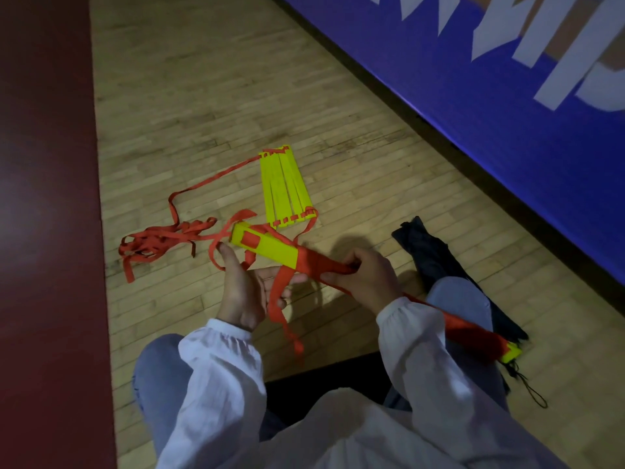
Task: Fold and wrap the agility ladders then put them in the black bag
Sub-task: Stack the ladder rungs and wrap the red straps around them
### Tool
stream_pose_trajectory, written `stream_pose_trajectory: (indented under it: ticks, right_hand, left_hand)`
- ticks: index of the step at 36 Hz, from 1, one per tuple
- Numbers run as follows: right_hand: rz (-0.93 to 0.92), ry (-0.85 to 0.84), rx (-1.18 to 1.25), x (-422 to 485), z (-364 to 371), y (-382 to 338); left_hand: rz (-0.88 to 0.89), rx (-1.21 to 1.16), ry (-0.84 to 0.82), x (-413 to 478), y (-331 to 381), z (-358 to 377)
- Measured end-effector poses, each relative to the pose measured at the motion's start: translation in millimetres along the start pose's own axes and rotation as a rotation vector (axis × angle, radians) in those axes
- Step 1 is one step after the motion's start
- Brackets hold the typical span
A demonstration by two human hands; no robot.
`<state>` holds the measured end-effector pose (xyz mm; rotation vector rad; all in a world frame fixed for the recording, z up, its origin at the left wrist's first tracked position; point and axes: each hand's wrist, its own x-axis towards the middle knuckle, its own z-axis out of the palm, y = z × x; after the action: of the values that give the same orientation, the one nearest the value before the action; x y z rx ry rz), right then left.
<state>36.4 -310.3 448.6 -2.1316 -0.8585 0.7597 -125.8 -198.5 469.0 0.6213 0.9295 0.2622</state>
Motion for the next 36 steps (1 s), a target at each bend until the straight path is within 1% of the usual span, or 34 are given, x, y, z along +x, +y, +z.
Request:
stream_pose_trajectory:
  ticks: [6,10,13,18,21,27,31,36]
  right_hand:
    - [-0.025,-0.006,-0.01,-2,3,1]
    - [-0.023,-0.023,-0.035,-6,5,-4]
    - [-0.042,-0.034,-0.039,-6,5,-4]
    - [-0.087,-0.122,-0.043,-5,1,-3]
    - [-0.083,-0.167,0.02,-4,-3,-3]
    - [-0.034,-0.22,-0.079,-4,-14,-3]
    - [0.035,-0.351,-0.029,-2,-11,0]
    - [0.033,-0.36,0.009,-3,-10,1]
  left_hand:
    - [0.043,0.229,0.049,-4,3,5]
    - [0.096,0.376,0.149,-5,2,12]
    - [0.154,0.412,0.224,-6,0,16]
    - [0.15,0.447,0.283,-4,2,16]
    - [0.178,0.481,0.295,-6,2,15]
    - [0.244,0.534,0.277,-11,2,18]
    - [0.26,0.553,0.254,-12,3,20]
    - [0.234,0.505,0.226,-12,3,19]
